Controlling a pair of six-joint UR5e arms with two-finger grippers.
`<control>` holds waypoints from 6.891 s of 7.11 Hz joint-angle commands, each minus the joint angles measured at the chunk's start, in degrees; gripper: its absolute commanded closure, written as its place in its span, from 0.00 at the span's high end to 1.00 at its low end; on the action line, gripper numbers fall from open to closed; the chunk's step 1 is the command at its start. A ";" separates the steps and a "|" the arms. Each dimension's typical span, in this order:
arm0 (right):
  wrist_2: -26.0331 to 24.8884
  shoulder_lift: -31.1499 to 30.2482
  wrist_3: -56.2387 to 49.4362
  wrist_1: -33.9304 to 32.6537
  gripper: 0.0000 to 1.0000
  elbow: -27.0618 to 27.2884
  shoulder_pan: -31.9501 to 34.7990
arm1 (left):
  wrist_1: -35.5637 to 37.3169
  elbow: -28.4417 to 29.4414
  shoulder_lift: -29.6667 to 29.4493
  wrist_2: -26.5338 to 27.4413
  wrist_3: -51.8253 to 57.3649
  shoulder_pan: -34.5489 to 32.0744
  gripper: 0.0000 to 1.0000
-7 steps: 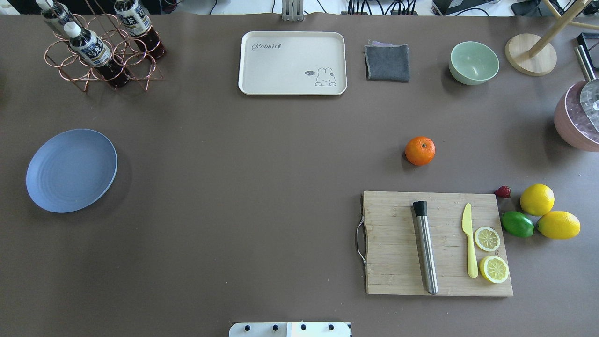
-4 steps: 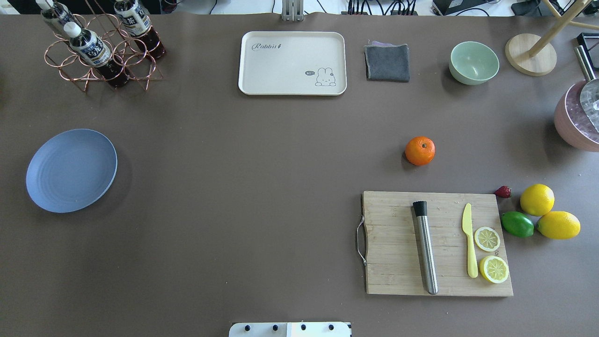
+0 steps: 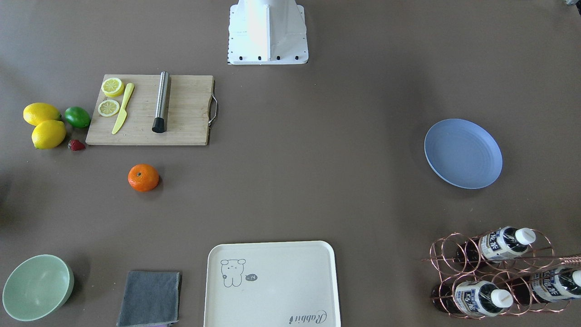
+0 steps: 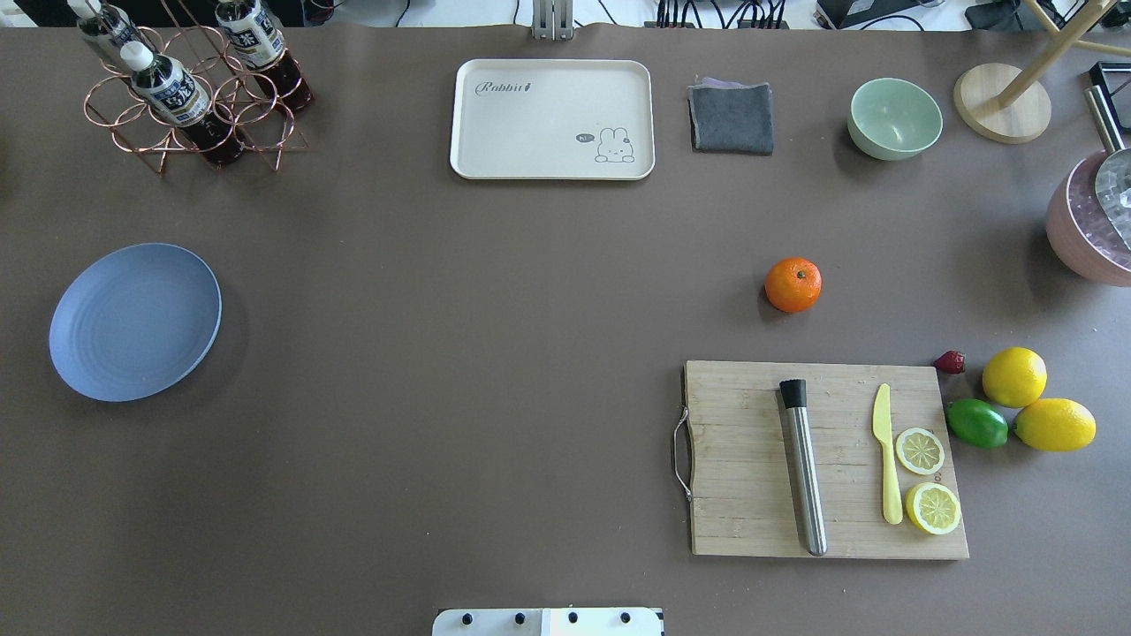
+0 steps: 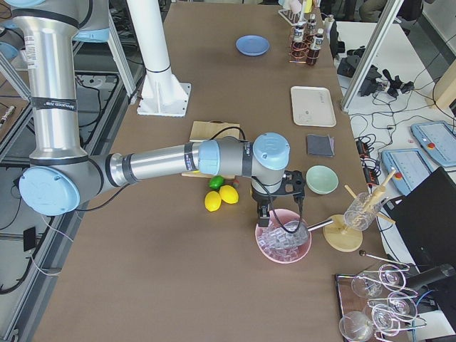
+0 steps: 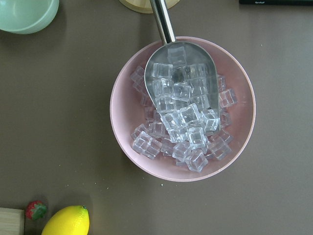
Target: Pick orange to plate
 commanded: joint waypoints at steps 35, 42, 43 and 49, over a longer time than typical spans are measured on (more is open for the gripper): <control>-11.21 17.78 59.38 22.68 1.00 -1.48 -35.06 | -30.11 3.66 -27.12 25.66 -101.07 54.58 0.00; -12.62 19.02 59.49 22.76 1.00 -4.21 -36.91 | -30.55 6.92 -31.44 36.89 -111.48 64.19 0.00; -12.62 19.10 59.49 22.76 1.00 -4.21 -37.35 | -30.47 7.01 -31.09 37.85 -110.78 64.20 0.15; -17.44 19.37 59.67 22.76 1.00 -6.22 -43.67 | -30.29 4.29 -29.07 37.33 -101.42 59.72 0.98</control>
